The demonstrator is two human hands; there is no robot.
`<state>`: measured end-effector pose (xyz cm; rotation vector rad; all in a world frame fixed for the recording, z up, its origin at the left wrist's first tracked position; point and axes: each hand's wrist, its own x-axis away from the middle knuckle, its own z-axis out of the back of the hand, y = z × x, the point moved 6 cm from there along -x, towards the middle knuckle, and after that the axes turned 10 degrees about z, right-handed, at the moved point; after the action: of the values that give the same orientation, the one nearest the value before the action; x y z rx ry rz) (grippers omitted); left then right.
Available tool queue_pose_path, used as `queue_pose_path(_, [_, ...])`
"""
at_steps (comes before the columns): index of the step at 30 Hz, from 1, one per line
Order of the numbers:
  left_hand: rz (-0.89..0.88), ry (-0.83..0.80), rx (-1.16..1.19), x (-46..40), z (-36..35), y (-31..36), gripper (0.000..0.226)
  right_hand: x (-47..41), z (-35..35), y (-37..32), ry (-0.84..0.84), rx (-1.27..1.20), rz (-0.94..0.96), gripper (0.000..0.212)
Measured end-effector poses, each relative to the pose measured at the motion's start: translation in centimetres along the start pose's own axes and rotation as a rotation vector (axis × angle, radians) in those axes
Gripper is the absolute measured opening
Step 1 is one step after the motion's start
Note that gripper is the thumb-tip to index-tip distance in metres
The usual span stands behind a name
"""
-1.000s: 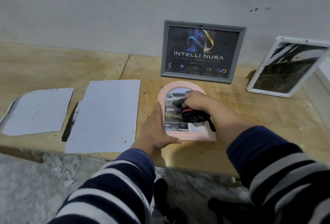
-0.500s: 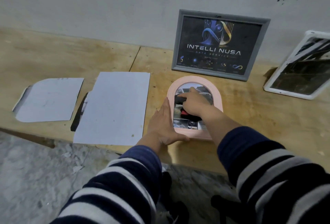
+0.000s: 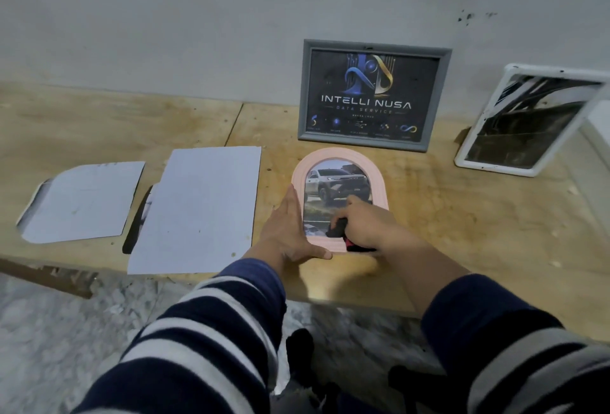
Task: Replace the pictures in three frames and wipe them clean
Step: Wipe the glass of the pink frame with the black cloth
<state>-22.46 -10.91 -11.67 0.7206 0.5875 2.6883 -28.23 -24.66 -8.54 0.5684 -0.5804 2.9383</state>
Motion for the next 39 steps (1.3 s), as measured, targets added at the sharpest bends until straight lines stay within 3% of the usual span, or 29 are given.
queue_pose_path(2, [-0.023, -0.027, -0.001, 0.0, 0.2, 0.2, 0.161, 0.9, 1.1, 2.0, 0.146, -0.241, -0.099, 0.034])
queue_pose_path(4, [-0.039, -0.072, 0.019, -0.1, 0.3, 0.2, 0.16, 2.1, 1.7, 4.4, 0.347, -0.718, -0.225, 0.032])
queue_pose_path(7, [0.058, -0.013, 0.209, -0.7, 0.9, 0.4, 0.128, 3.7, 1.3, 7.4, 0.571, -1.005, -0.396, 0.028])
queue_pose_path(9, [0.187, 0.118, 0.276, -1.1, 1.6, 0.3, 0.092, 4.1, 0.5, 8.4, 0.644, -0.972, -0.431, 0.025])
queue_pose_path(11, [0.277, 0.153, 0.247, -1.2, 1.6, 1.1, 0.072, 4.3, -0.7, 8.5, 0.621, -0.928, -0.431, 0.023])
queue_pose_path(14, [0.458, 0.106, 0.327, -0.5, 1.5, 2.2, 0.07, 4.3, -1.9, 8.1, 0.589, -0.821, -0.43, 0.034])
queue_pose_path(18, [0.645, 0.075, 0.661, -1.7, 1.3, 1.1, 0.074, 4.2, -2.0, 7.8, 0.602, -0.742, -0.457, 0.039])
queue_pose_path(20, [0.631, 0.013, 0.727, -1.6, 1.5, 1.1, 0.064, 4.4, -2.1, 7.8, 0.598, -0.747, -0.464, 0.041])
queue_pose_path(23, [0.583, -0.049, 0.747, -1.1, 1.6, 1.4, 0.028, 4.7, -2.2, 7.9, 0.624, -0.796, -0.465, 0.041])
queue_pose_path(28, [0.548, 0.023, 0.875, -0.4, 2.0, 1.0, 0.036, 5.0, -2.1, 7.7, 0.693, -0.86, -0.437, 0.04])
queue_pose_path(33, [0.464, 0.23, 1.085, 0.5, 4.1, 0.2, 0.031, 4.9, -1.1, 5.6, 0.694, -0.639, -0.289, 0.04])
queue_pose_path(39, [0.368, 0.504, 1.147, 2.0, 9.2, -1.7, 0.037, 3.5, -0.5, 1.3, 0.701, -0.622, -0.177, 0.041])
